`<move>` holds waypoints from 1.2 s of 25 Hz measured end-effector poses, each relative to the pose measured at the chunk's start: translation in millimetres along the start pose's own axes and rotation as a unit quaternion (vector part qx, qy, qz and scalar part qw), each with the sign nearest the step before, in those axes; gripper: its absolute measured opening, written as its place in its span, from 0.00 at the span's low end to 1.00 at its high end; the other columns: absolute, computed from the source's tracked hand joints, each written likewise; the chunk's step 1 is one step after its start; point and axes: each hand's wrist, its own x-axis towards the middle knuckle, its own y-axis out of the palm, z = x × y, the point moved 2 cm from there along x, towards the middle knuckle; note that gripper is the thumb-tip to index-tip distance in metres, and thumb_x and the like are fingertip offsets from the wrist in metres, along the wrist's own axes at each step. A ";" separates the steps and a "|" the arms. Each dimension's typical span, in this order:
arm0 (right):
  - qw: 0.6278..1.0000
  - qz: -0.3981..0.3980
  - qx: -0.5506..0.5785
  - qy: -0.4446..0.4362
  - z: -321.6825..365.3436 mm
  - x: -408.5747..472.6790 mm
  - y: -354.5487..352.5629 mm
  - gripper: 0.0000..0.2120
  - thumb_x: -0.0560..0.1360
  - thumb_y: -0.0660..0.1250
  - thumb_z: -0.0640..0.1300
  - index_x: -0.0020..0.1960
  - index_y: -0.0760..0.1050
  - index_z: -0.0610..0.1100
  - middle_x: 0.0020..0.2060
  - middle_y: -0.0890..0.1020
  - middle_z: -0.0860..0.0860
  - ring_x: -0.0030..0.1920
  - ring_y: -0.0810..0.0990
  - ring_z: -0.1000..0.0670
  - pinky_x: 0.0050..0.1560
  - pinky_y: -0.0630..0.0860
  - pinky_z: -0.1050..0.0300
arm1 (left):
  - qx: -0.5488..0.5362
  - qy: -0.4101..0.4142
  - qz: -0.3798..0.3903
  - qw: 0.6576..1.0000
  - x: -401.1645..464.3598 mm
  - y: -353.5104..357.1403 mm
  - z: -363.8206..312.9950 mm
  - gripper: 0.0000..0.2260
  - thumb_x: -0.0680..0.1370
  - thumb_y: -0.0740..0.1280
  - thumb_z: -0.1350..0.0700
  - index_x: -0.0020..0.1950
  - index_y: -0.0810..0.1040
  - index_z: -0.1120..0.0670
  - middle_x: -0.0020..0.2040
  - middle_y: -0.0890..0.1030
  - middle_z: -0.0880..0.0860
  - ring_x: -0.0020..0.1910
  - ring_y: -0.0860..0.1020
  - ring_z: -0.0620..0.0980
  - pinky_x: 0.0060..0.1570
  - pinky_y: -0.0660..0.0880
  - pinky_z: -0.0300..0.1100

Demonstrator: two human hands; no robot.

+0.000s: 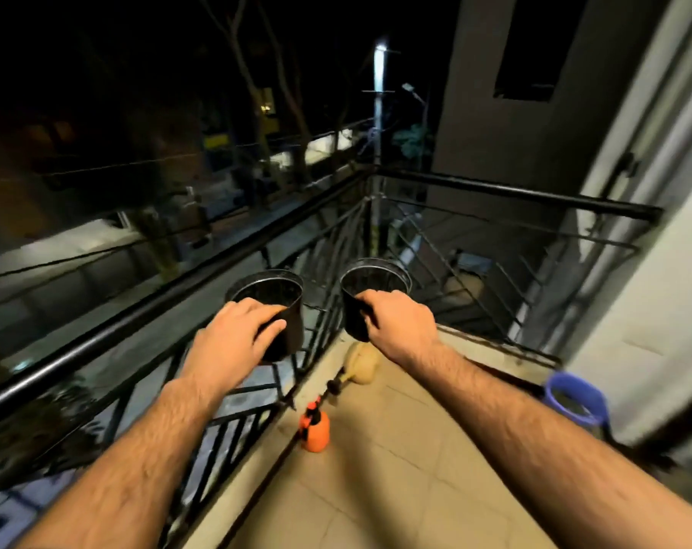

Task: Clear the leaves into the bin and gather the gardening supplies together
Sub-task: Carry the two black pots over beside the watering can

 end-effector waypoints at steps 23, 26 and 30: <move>0.969 -0.008 -0.011 0.248 -218.7 -136.7 -28.1 0.22 0.81 0.63 0.49 0.74 0.69 0.57 0.61 0.83 0.49 0.60 0.81 0.45 0.58 0.80 0.47 | -0.037 0.115 0.055 0.991 57.1 125.9 -200.6 0.17 0.83 0.58 0.41 0.69 0.76 0.42 0.58 0.80 0.43 0.59 0.75 0.47 0.52 0.75 0.47; 0.978 -0.011 -0.002 0.209 -253.6 -119.6 -45.3 0.20 0.80 0.62 0.50 0.72 0.71 0.57 0.60 0.83 0.50 0.59 0.81 0.46 0.56 0.79 0.48 | -0.007 0.101 0.058 0.993 72.4 131.4 -239.8 0.18 0.83 0.56 0.41 0.70 0.75 0.42 0.60 0.80 0.44 0.61 0.75 0.47 0.54 0.75 0.48; 0.987 -0.004 -0.007 0.157 -303.2 -95.6 -55.7 0.19 0.80 0.61 0.51 0.71 0.71 0.58 0.58 0.83 0.52 0.58 0.80 0.48 0.54 0.78 0.49 | 0.010 0.073 0.058 0.996 93.0 147.1 -287.2 0.17 0.83 0.56 0.41 0.69 0.75 0.42 0.60 0.80 0.44 0.61 0.75 0.48 0.54 0.75 0.47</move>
